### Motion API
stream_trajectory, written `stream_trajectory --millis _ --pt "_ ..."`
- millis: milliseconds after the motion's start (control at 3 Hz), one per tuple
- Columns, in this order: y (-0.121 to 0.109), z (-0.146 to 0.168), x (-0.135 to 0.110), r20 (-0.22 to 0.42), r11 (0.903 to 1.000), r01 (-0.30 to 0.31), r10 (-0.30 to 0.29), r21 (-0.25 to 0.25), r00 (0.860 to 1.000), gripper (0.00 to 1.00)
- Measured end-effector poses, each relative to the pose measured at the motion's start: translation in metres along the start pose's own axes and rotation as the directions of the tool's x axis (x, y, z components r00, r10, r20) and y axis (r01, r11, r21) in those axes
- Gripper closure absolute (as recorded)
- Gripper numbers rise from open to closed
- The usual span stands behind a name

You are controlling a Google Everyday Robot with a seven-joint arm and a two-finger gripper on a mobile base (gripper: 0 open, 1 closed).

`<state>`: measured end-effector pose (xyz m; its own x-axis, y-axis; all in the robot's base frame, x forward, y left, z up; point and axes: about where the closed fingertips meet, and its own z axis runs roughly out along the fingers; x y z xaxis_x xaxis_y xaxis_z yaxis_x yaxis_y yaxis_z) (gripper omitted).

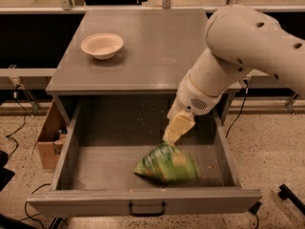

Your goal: Place green rice chip bag into top drawer

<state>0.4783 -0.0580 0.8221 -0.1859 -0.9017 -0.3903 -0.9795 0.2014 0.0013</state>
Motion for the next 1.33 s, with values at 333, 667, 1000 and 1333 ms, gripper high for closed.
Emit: stream_trajectory --millis 333,667,1000,1333 --pt "0.001 0.000 -0.001 -0.001 1.0000 0.002 -0.002 0.001 1.000 0.00" --pt "0.001 0.000 -0.001 -0.001 1.0000 0.002 -0.002 0.001 1.000 0.00" --pt "-0.003 -0.021 -0.004 0.010 0.9999 0.011 -0.010 -0.006 1.000 0.00" --pt "-0.004 -0.094 0.007 0.086 0.9973 -0.010 0.004 0.073 0.996 0.00"
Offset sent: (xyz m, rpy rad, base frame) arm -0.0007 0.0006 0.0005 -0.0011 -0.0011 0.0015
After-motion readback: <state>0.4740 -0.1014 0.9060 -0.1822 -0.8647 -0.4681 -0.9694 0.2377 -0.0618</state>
